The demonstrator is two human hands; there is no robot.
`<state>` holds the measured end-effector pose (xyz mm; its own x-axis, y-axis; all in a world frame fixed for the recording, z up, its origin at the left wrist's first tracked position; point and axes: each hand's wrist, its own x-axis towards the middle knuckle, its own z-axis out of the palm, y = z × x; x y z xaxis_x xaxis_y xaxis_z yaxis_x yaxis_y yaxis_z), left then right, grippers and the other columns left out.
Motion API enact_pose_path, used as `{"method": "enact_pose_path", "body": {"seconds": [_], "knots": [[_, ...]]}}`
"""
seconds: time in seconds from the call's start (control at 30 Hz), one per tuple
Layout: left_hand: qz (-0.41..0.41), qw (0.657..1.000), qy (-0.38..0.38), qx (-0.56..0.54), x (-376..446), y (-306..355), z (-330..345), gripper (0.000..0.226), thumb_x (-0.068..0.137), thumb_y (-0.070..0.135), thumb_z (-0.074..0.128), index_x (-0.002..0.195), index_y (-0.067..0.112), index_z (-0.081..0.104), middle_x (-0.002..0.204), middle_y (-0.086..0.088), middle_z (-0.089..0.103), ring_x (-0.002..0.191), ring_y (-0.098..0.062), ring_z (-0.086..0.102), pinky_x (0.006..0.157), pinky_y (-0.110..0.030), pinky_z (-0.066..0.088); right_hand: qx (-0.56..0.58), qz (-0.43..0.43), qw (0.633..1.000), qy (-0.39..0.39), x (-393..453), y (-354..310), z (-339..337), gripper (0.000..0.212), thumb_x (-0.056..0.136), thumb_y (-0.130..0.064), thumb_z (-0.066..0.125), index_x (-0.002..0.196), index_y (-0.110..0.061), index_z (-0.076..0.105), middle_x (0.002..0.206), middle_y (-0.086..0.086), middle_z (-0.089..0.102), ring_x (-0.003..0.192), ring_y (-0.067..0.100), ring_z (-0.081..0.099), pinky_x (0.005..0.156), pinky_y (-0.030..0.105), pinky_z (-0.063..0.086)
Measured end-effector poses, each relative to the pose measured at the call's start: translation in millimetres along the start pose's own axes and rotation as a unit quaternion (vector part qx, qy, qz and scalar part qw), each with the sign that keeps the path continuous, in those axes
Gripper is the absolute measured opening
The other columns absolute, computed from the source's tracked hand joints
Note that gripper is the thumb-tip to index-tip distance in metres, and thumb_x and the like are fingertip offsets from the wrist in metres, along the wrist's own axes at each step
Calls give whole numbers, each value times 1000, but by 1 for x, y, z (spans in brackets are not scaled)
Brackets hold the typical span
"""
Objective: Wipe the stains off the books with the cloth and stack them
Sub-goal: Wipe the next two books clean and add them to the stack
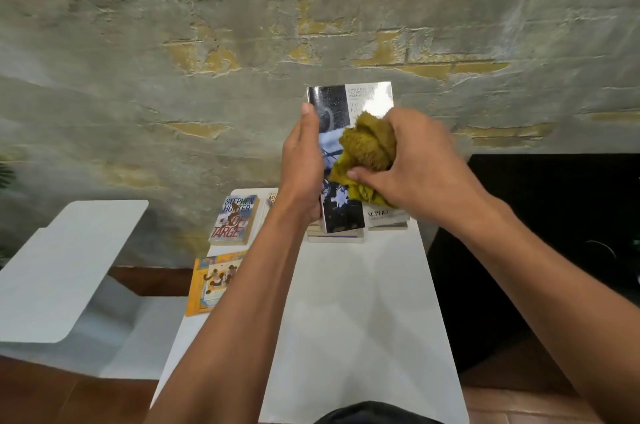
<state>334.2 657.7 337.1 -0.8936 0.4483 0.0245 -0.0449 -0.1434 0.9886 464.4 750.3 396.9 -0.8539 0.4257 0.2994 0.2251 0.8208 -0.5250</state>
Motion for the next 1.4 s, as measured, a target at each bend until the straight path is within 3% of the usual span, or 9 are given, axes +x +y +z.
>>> {"method": "enact_pose_path", "body": {"seconds": [0.13, 0.27, 0.4, 0.57, 0.67, 0.83, 1.0, 1.27, 1.4], "knots": [[-15, 999, 19, -31, 13, -11, -7, 110, 61, 100, 49, 139, 23, 60, 139, -8, 61, 126, -32, 60, 102, -54, 50, -14, -15, 999, -25, -12, -3, 14, 48, 73, -49, 84, 96, -22, 51, 84, -14, 43, 77, 7, 42, 57, 13, 29], [-25, 997, 42, -61, 16, -16, -10, 109, 59, 100, 52, 135, 23, 62, 131, -6, 67, 119, -34, 64, 100, -55, 51, -14, -24, 999, -37, -24, -3, 25, 48, 75, -47, 83, 95, -23, 47, 88, -12, 38, 83, 10, 39, 57, 19, 28], [-23, 993, 96, -64, 19, -23, -10, 104, 60, 102, 47, 136, 32, 60, 134, -1, 66, 123, -33, 62, 103, -55, 49, -13, -17, 999, -37, -29, 1, 30, 48, 75, -46, 83, 91, -23, 44, 85, -14, 38, 80, 10, 39, 56, 13, 27], [8, 989, 116, -89, 4, -5, -8, 72, 88, 80, 42, 133, 28, 61, 122, -6, 71, 111, -32, 69, 94, -55, 56, -13, -20, 997, -68, -36, 7, 23, 47, 72, -45, 86, 92, -26, 48, 89, -14, 47, 82, 10, 47, 59, 11, 31], [2, 986, 104, -129, 4, -2, -14, 60, 102, 61, 36, 133, 15, 59, 116, -14, 73, 101, -34, 73, 87, -57, 58, 39, 5, 995, -86, -35, 16, 0, 42, 67, -49, 87, 88, -31, 55, 82, -16, 59, 77, 4, 58, 63, 17, 44], [-15, 985, 35, -167, 1, -2, -18, 74, 96, 69, 40, 140, 11, 54, 125, -19, 68, 110, -40, 68, 95, -65, 51, 151, 35, 987, -51, -13, 16, -24, 53, 64, -47, 86, 108, -25, 65, 92, -11, 69, 87, 5, 67, 78, 30, 59], [-33, 973, -60, -218, -5, -5, -9, 90, 86, 76, 53, 146, 9, 48, 140, -25, 56, 127, -47, 55, 107, -69, 39, 101, 19, 994, -23, 3, 2, -3, 50, 68, -47, 87, 105, -22, 63, 92, -11, 65, 87, 9, 63, 71, 25, 53], [-12, 980, -22, -200, -3, -7, -15, 93, 79, 75, 63, 143, 10, 53, 135, -22, 61, 121, -45, 61, 102, -68, 44, 5, 18, 998, -57, -20, -3, 32, 48, 71, -50, 84, 97, -25, 53, 97, -7, 55, 85, 12, 50, 63, 21, 39], [-32, 976, -39, -210, -10, -8, -16, 81, 92, 69, 49, 142, 6, 53, 134, -22, 62, 120, -44, 62, 103, -66, 44, 12, 23, 998, -52, -26, -3, 40, 47, 72, -49, 84, 94, -25, 50, 93, -10, 50, 83, 9, 46, 58, 15, 30]]}}
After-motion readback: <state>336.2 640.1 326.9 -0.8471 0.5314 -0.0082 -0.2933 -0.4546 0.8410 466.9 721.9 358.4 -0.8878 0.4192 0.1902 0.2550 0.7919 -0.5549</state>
